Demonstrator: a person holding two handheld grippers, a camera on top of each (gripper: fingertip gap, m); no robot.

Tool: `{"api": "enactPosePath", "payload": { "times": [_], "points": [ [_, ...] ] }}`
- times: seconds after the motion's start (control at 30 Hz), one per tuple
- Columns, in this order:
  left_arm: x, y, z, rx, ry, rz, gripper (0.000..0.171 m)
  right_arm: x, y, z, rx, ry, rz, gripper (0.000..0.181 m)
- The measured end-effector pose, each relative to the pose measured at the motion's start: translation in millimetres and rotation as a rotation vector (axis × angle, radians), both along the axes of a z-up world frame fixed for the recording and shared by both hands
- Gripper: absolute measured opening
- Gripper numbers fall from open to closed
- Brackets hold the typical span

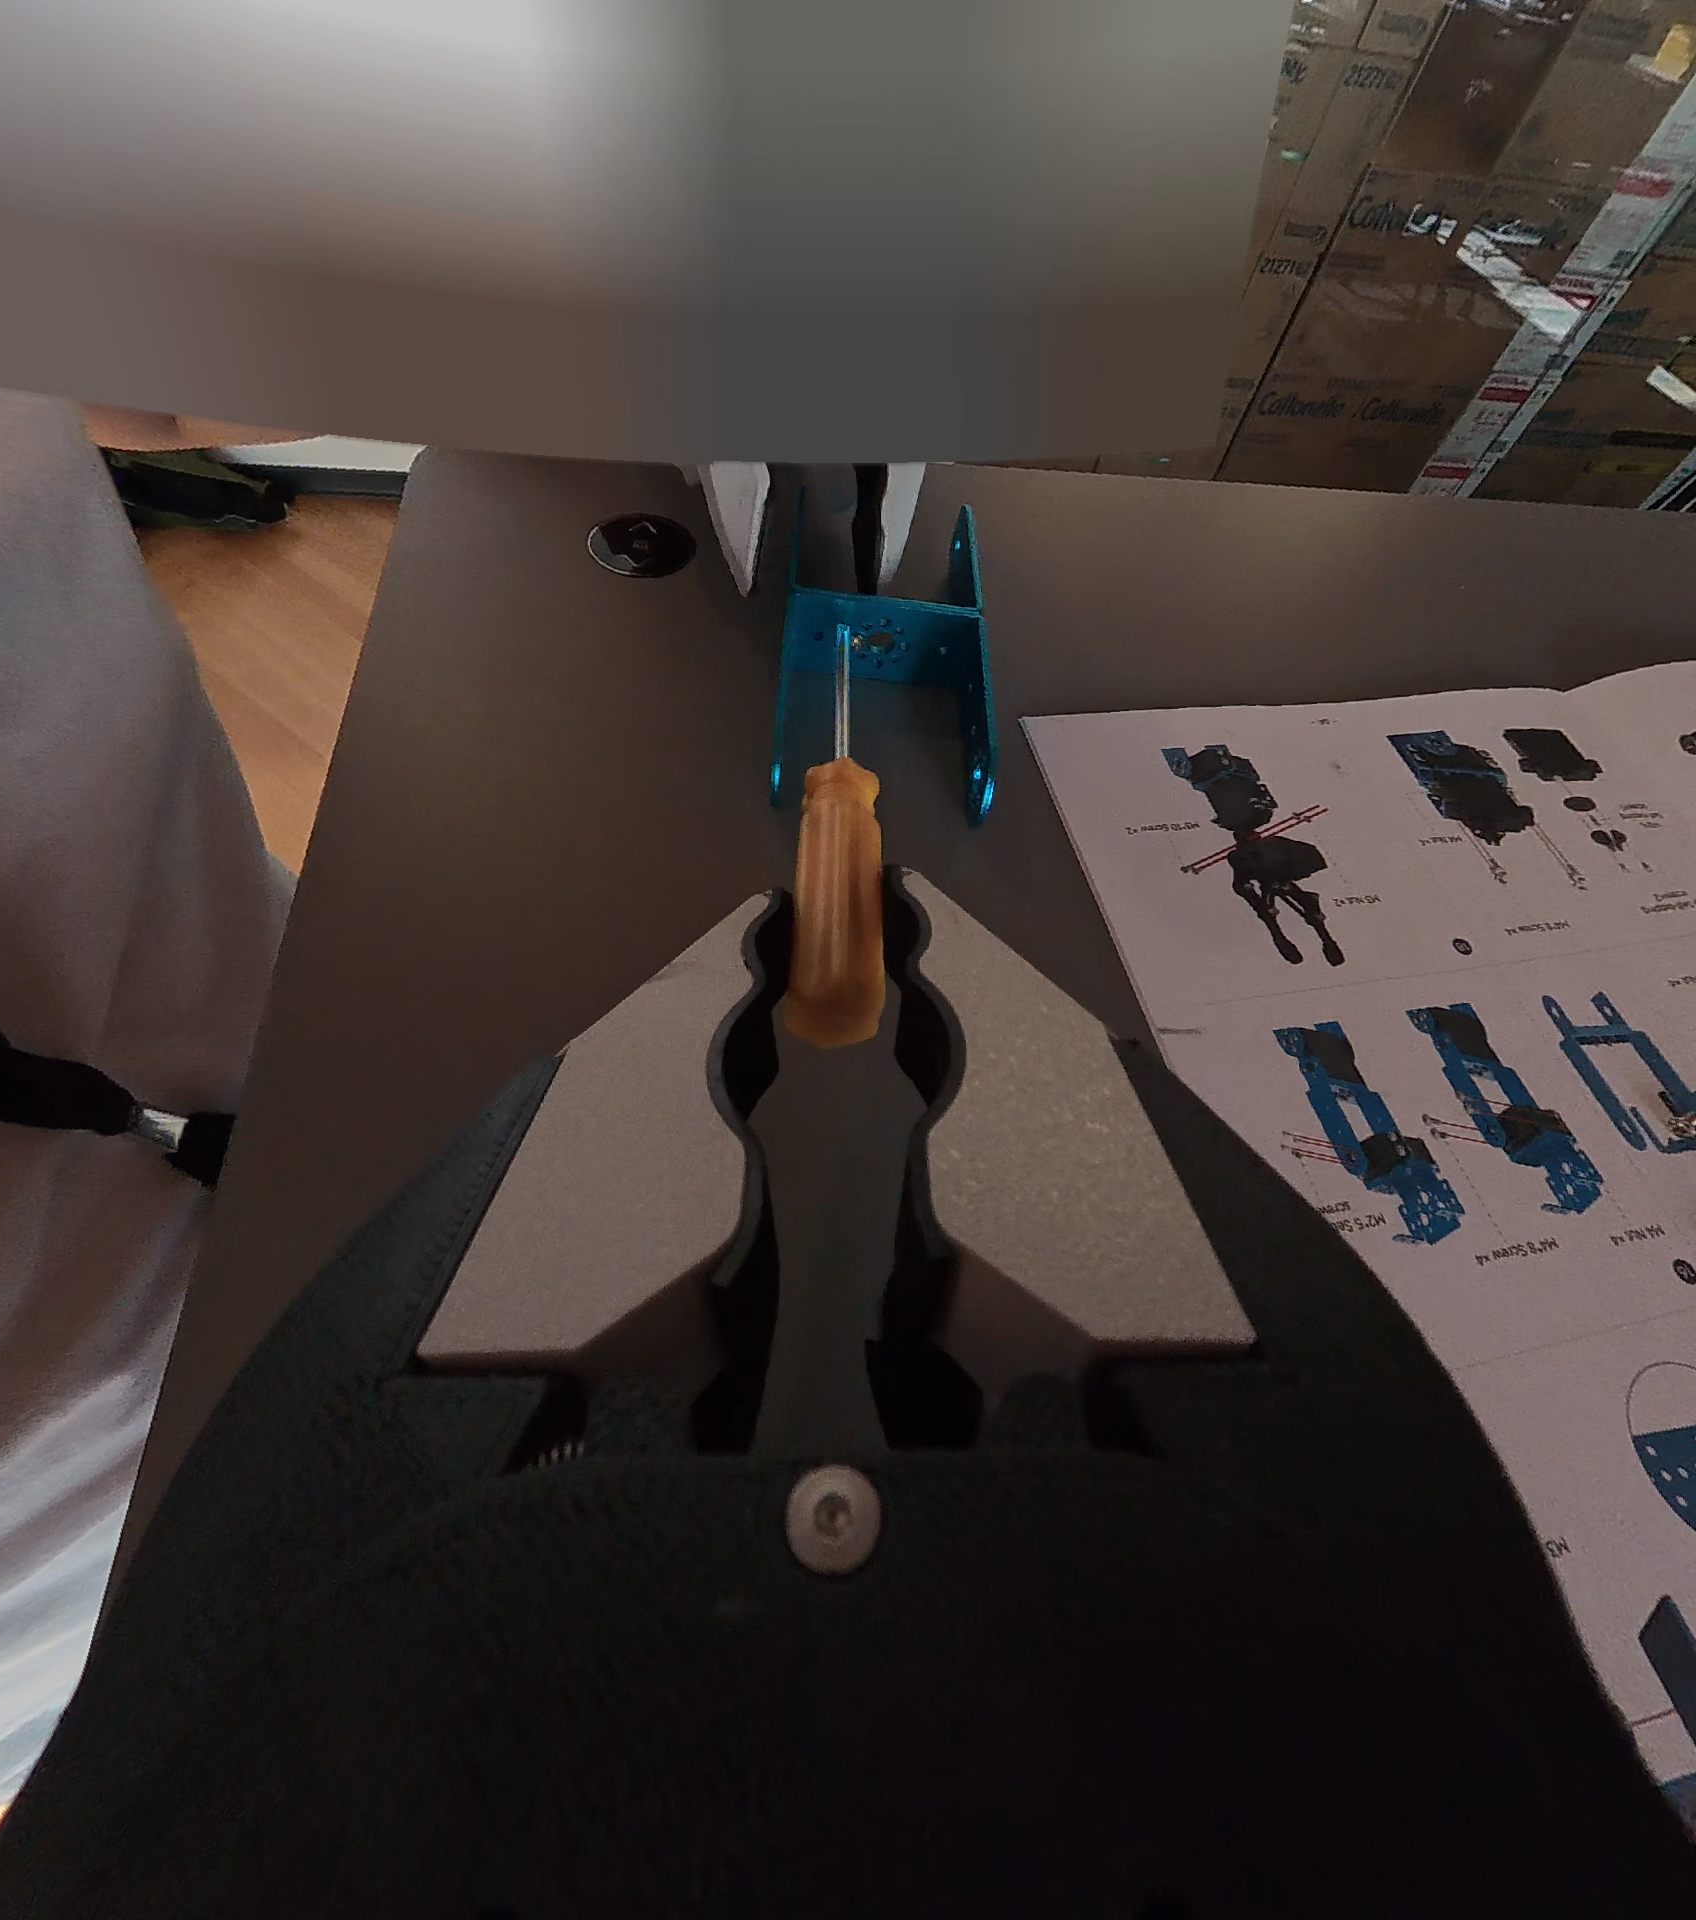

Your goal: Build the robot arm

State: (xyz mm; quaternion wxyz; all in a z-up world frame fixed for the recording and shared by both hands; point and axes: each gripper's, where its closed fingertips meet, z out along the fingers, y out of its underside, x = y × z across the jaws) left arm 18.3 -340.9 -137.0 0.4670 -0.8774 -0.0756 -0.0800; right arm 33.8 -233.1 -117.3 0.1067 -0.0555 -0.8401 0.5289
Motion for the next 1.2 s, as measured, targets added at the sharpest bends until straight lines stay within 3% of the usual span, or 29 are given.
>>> {"api": "enactPosePath", "payload": {
  "times": [0.37, 0.7, 1.2],
  "points": [
    [-8.9, -5.6, 6.6, 0.067, -0.1, -0.061, 0.028, -4.5, 2.9, -1.8, 0.008, -0.016, -0.013, 0.016],
    [-19.9, -4.9, -2.0, -0.027, 0.048, -0.119, 0.017, -5.2, 1.5, -2.6, 0.014, -0.019, -0.004, 0.017],
    [-13.7, 2.2, -8.2, -0.063, 0.027, -0.218, 0.007, -5.1, 0.1, -2.3, 0.013, -0.018, 0.005, 0.017]
  ]
}}
